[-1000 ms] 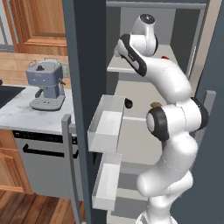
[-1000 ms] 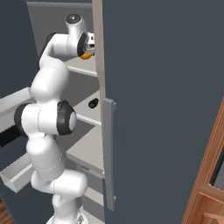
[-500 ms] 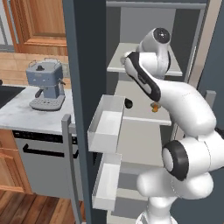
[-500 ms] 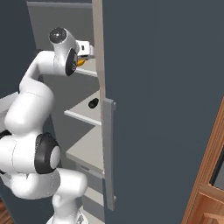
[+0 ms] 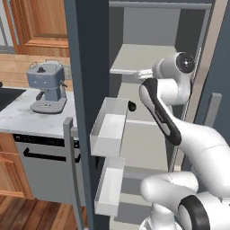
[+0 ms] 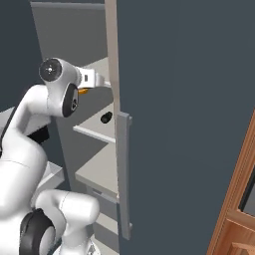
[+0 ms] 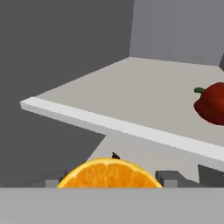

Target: Take the orange and bell pepper from the highest rack and move them to the second highest rack where the mushroom and eggplant are located, to maximize freezer space. Close the freezer door after rearranging.

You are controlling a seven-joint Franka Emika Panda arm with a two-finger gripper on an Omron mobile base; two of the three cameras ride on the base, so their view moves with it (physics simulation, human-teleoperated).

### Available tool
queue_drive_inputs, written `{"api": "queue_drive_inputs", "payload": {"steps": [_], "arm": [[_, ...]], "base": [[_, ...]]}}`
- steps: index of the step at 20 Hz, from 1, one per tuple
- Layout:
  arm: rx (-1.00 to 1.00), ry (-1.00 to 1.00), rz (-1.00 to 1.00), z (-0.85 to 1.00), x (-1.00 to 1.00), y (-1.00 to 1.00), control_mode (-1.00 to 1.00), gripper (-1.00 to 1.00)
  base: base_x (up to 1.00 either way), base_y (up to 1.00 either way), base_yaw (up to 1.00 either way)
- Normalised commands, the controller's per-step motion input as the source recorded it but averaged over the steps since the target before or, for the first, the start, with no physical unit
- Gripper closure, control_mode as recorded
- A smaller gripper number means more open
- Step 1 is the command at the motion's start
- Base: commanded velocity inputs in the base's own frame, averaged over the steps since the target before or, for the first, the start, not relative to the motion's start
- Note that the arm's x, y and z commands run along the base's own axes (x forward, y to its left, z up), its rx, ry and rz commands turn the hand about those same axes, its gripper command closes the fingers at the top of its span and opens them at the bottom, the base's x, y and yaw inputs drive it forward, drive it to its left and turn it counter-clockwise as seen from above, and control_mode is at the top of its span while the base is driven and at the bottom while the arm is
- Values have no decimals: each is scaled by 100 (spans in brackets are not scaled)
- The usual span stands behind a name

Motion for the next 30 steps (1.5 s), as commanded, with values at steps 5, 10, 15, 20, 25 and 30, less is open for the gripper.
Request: {"api": "queue_drive_inputs", "payload": {"steps": [5, 10, 15, 20, 25, 30], "arm": [[-5, 6, -7, -35, -43, -3, -100, 100], [-12, 16, -7, -63, -8, -13, -100, 100], [-1, 31, 0, -51, 4, -35, -100, 100], [0, 19, 0, -40, 29, -28, -100, 100], [0, 4, 0, -40, 42, -12, -100, 100], [-2, 0, 0, -49, 52, 0, -100, 100]], "base": [[0, 0, 0], [0, 0, 0], [0, 0, 0], [0, 0, 0], [0, 0, 0], [0, 0, 0]]}}
